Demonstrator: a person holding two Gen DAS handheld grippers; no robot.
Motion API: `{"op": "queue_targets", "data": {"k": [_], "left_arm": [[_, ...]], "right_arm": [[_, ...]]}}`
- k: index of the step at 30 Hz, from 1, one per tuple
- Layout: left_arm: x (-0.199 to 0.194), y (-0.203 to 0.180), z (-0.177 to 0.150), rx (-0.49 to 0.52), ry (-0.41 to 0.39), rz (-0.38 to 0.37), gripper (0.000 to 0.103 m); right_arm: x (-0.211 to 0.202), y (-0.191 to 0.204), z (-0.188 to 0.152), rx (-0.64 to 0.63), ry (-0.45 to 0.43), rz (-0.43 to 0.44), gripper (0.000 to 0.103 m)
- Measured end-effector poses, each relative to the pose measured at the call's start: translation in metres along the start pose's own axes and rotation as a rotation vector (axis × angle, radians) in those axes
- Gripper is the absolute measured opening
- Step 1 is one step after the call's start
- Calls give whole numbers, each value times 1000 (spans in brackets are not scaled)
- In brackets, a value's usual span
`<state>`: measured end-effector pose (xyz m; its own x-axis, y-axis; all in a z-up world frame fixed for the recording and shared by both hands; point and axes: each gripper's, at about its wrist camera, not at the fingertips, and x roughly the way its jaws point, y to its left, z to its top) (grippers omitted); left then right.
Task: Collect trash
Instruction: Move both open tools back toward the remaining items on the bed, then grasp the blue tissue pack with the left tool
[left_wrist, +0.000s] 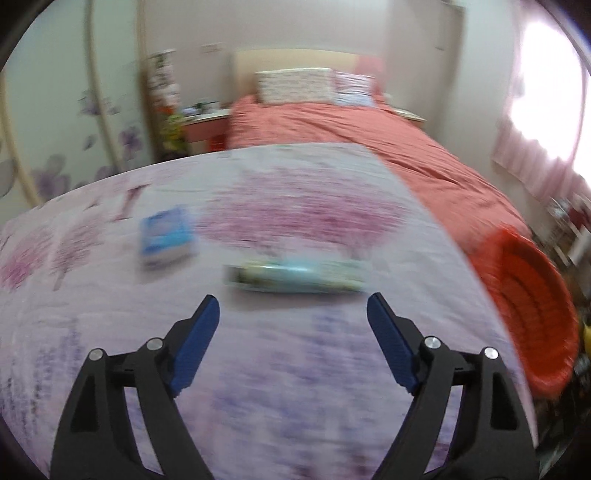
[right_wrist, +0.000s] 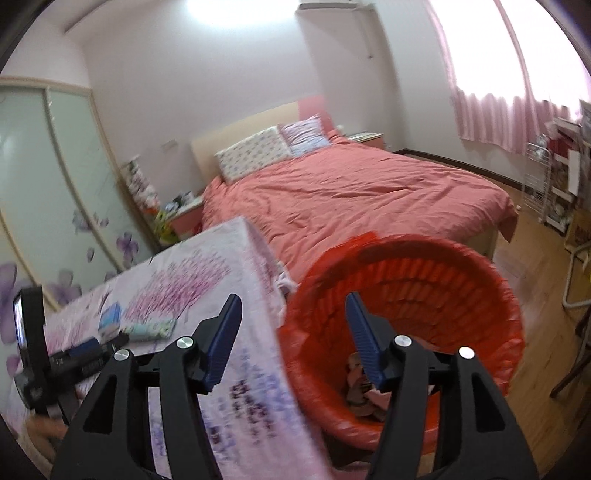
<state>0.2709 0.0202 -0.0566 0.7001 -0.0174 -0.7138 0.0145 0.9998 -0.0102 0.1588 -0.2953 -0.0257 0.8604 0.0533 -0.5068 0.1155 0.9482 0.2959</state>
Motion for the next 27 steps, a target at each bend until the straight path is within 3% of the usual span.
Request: {"op": "queue_targets", "data": {"k": [5,9,12,19,23,27], "left_arm": [[24,69,19,-107,-10,123,84],[53,100,40,-189,28,122,84],[70,106,51,-207,49,128,85],[105,109,64,-192,119,219,85],[113,113,63,-217,140,210,85],[114,112,66,-218,132,209,77]], "right_arm": [[14,31,-4,-64,31,27,64],[30,59,-9,-100,57,42,64],[41,70,-11,-113,79,57,64],[52,90,-17,-149,110,81,64],[54,93,-20,-152,120,81,64],[54,91,-21,-148,127,78,64]]}}
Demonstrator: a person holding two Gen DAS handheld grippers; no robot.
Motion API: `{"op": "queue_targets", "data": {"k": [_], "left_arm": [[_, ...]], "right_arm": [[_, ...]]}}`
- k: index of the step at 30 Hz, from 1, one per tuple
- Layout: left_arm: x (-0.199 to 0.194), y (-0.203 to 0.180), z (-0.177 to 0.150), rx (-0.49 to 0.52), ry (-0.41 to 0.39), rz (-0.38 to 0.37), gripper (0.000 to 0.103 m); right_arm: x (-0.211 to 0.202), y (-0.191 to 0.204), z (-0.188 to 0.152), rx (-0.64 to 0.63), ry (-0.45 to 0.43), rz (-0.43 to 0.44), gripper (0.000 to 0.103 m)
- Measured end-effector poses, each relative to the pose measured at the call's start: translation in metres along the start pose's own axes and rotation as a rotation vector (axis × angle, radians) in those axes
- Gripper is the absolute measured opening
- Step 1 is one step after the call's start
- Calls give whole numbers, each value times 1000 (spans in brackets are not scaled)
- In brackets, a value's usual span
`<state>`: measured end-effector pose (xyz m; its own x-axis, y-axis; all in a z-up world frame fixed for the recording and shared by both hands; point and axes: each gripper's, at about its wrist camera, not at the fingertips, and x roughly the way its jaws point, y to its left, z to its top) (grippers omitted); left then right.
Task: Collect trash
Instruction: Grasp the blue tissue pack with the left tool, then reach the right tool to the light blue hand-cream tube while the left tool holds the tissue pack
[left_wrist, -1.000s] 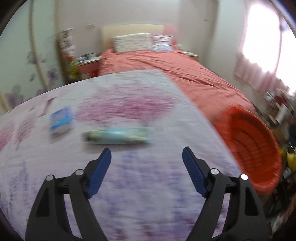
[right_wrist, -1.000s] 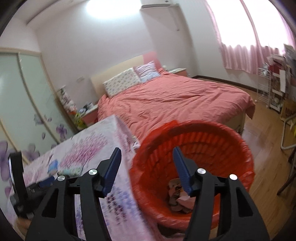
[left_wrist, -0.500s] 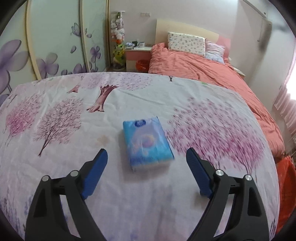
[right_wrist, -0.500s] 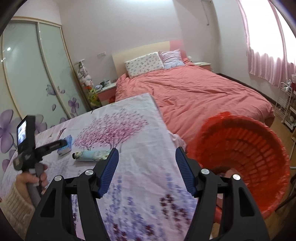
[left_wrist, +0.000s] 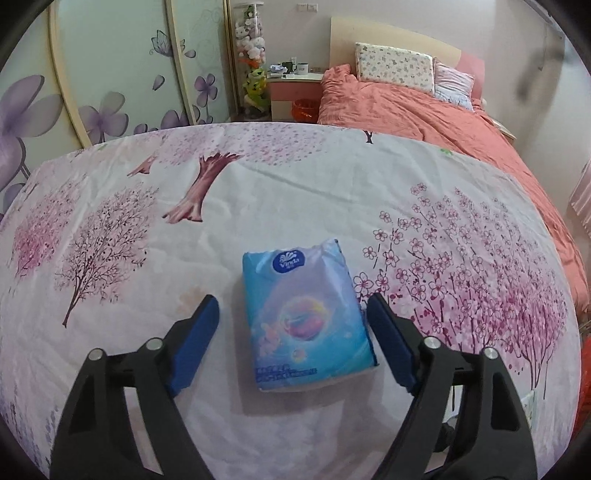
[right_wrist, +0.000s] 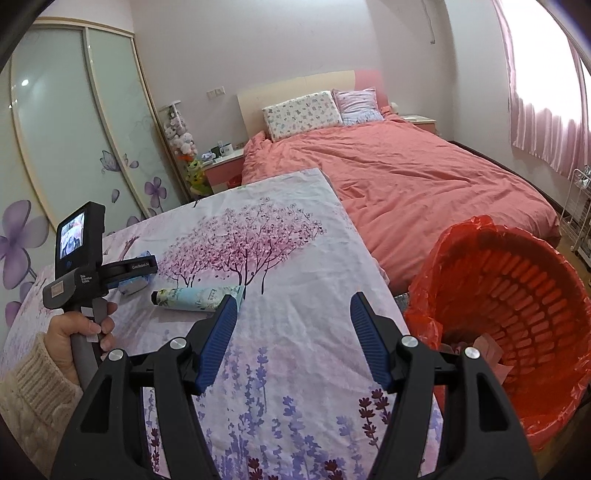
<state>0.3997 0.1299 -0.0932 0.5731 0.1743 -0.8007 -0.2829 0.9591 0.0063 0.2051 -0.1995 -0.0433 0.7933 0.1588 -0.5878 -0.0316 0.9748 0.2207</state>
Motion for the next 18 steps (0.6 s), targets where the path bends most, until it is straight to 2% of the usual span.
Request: {"op": "queue_targets", "data": {"k": [7,13,18], "left_arm": [[-4,-4,-1,-1,-17,15,53],[-10,10,-7,16,-20,0,51],[-19,50,-25,49,-23,9,51]], "right_arm": [[1,3,-1,-1,6,4,64],[1,10,-3,-14,13,15,64],[6,26,-5,-42,28,43,64]]}}
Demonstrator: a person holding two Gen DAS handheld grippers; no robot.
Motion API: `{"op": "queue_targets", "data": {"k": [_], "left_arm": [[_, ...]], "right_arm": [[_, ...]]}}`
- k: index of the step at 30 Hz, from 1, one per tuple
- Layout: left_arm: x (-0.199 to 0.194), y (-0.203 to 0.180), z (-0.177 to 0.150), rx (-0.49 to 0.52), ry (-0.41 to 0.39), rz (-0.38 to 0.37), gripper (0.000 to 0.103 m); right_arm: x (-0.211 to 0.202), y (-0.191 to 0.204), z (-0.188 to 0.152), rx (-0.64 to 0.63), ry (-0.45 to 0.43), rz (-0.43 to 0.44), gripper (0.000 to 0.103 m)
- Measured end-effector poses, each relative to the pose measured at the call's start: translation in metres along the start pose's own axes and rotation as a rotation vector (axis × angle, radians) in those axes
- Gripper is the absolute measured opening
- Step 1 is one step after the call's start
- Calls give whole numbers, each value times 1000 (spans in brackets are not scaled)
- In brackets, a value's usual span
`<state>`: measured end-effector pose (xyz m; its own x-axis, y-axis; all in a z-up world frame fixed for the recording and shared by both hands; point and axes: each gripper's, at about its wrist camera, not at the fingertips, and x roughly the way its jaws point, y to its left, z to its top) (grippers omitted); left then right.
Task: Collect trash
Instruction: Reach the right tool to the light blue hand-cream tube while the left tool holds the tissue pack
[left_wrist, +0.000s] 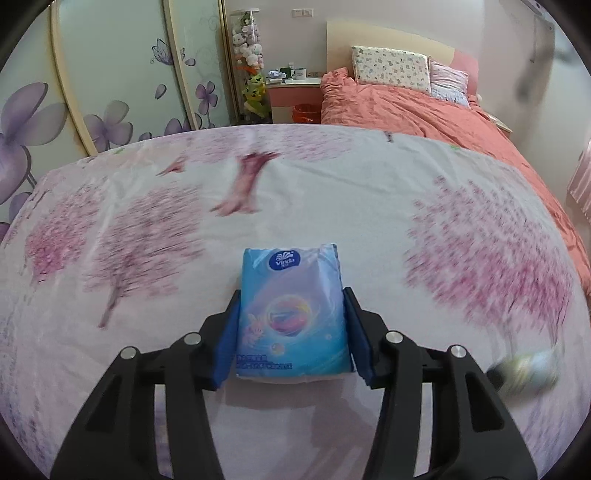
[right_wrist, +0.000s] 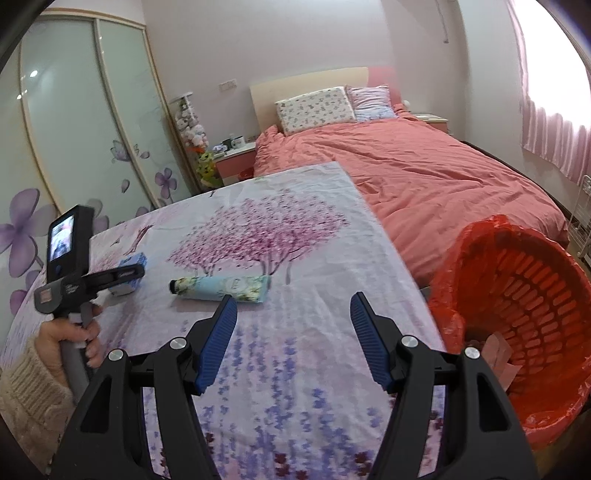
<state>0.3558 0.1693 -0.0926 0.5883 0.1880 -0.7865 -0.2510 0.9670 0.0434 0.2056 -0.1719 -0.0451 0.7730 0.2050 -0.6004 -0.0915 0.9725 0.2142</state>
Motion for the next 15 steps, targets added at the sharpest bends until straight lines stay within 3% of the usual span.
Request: {"op": "queue_targets", "data": {"k": [7,15], "left_arm": [[-19,54,-31,-7,2,-28,52],[-22,64,-37,-19,2,-50,53]], "right_arm": [[27,43,-4,-27,83,91,64],[70,65,-12,49,235,146,60]]}}
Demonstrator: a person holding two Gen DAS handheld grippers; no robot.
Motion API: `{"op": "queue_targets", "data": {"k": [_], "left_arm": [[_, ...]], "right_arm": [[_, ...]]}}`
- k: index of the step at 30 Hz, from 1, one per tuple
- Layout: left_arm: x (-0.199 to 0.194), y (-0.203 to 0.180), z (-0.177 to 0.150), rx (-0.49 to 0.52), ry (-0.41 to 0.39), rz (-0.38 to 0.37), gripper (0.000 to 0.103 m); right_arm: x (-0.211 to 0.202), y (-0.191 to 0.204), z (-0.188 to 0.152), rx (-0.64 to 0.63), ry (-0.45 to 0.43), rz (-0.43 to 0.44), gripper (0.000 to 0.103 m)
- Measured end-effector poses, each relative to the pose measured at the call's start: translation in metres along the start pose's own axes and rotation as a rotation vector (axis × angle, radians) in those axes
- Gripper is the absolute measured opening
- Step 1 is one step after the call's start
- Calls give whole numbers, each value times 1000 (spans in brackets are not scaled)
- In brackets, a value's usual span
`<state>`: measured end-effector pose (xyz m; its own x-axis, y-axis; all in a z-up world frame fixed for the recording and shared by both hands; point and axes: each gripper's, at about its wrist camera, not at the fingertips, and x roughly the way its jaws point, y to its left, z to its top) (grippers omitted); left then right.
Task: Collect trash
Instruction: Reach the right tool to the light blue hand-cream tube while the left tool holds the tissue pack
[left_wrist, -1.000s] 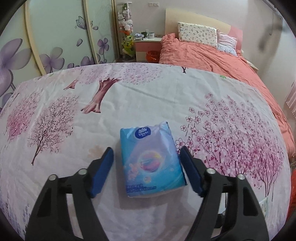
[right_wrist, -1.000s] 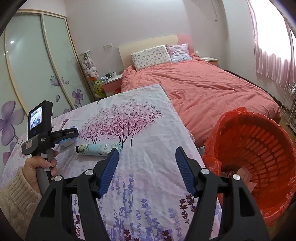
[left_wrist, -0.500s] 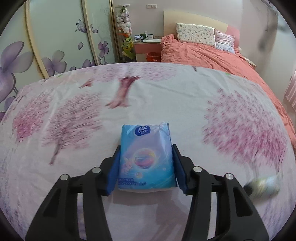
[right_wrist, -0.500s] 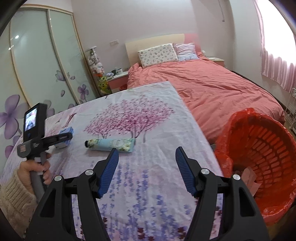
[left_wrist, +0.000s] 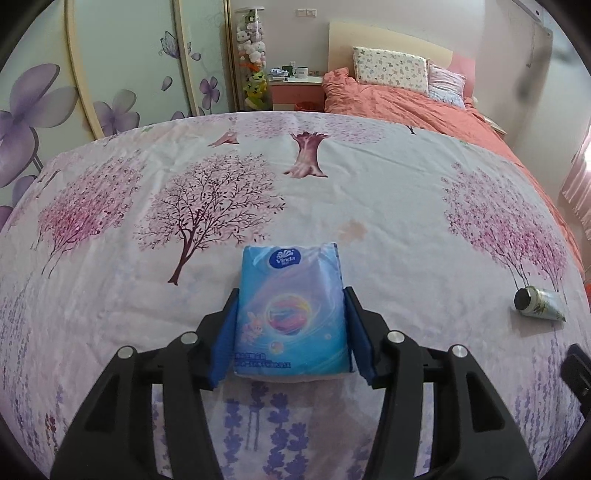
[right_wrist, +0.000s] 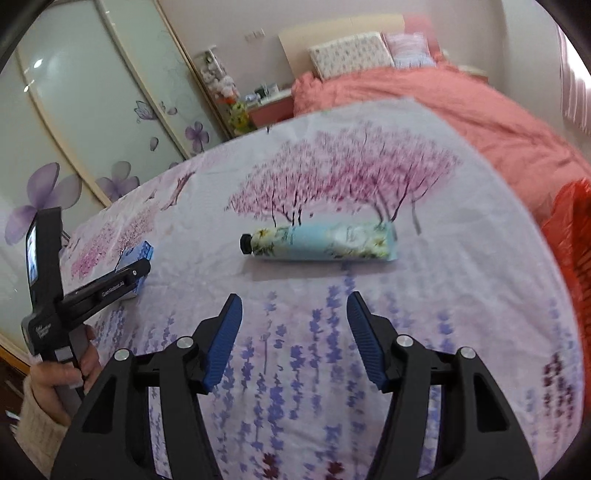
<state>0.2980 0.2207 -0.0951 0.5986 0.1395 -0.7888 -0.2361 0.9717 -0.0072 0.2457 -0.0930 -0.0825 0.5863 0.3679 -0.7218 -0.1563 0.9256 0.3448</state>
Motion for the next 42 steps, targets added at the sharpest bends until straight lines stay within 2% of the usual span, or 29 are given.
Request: {"op": "queue_targets", "data": {"k": [9,18,21,25,31,37,42], "left_arm": [[-1,-3,3,-1,2,-11,55],[0,-7,3,2,3,-13,57],[0,-7,3,1,3,-12,57],[1,-10,4,3,4,-12,58],[1,-10,4,3,4,-12,58],[2,-11,4,3,4,-11,58],[2,-11,4,4,4,-11,58]], "right_arm": [[21,-4,23,36,15,-5,60],[57,17,66,-47,4,-59,60],[54,19,64,-36,7,-57,60],[49,22,52,-57,0,-99,61],[53,30,55,-3,-23,-117,63],[71,44,58,-40,-19,-248,67],[54,33,48,-77,-39,-280,67]]}}
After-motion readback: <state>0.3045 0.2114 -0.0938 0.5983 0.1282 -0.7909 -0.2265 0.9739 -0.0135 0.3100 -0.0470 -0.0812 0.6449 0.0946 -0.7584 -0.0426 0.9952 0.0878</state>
